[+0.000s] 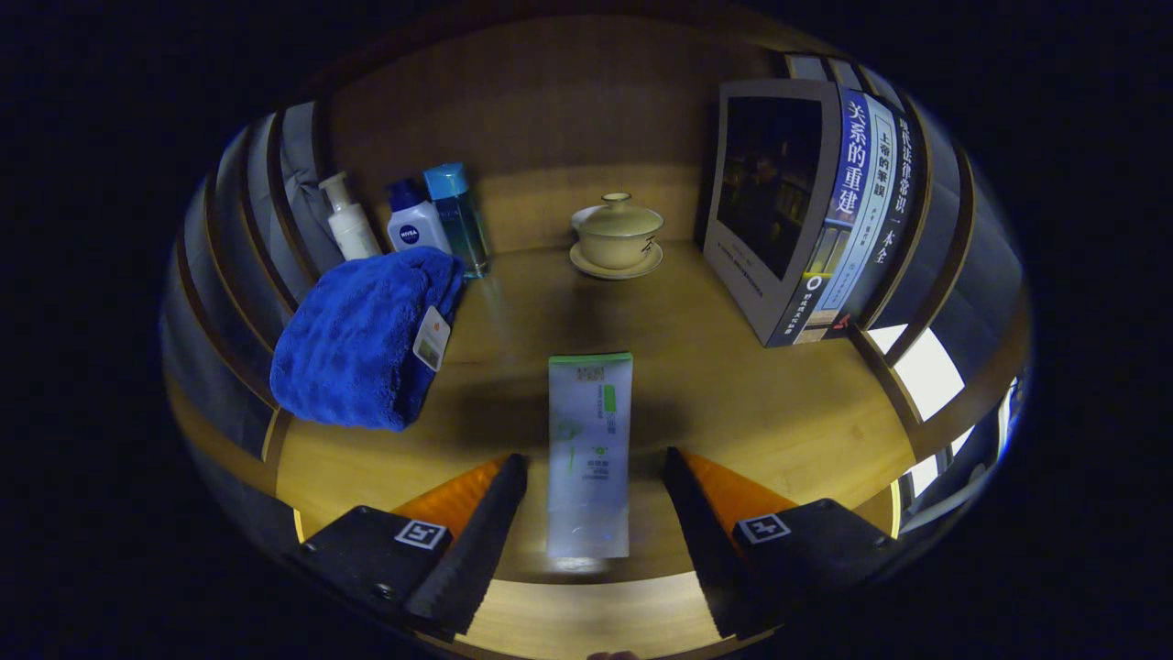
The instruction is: Pull open the drawer, take out the items inside it, and place them on the countertop above the cabinet.
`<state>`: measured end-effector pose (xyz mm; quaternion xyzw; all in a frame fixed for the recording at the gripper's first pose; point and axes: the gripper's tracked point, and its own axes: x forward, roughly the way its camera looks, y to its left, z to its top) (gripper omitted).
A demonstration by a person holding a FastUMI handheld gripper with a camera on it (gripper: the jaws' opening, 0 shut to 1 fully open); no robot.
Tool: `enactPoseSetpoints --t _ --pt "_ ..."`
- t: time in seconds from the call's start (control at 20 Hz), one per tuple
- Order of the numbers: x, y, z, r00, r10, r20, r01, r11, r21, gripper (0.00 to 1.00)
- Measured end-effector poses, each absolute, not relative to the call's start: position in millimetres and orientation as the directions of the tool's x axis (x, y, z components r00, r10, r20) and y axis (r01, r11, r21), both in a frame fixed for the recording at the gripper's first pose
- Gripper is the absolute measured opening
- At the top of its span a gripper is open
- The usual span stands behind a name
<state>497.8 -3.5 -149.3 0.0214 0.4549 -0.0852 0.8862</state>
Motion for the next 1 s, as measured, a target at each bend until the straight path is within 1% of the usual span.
enactPoseSetpoints --t 0.15,0.25,0.35,0.5,0.6,0.75,1.0 --pt "496.2 -0.9 -139.7 0.596 -0.128 -0.793 0.195 0.981 -0.011 0.99" --pt "492.6 6.5 -122.9 0.632 -0.103 -0.768 0.19 0.982 0.025 0.98" --pt "484.6 18.7 -98.0 0.684 -0.06 -0.727 0.154 0.986 0.064 0.98" --pt "454.6 37.7 -52.9 0.751 -0.014 -0.661 0.106 0.989 0.1 0.98" --pt "428.9 52.3 -29.7 0.774 0.036 -0.633 0.074 0.986 0.147 0.98" --pt "395.7 62.4 -0.6 0.81 0.078 -0.582 0.021 0.986 0.163 0.98" --pt "339.9 74.9 28.8 0.873 0.114 -0.475 -0.046 0.987 0.151 0.98"
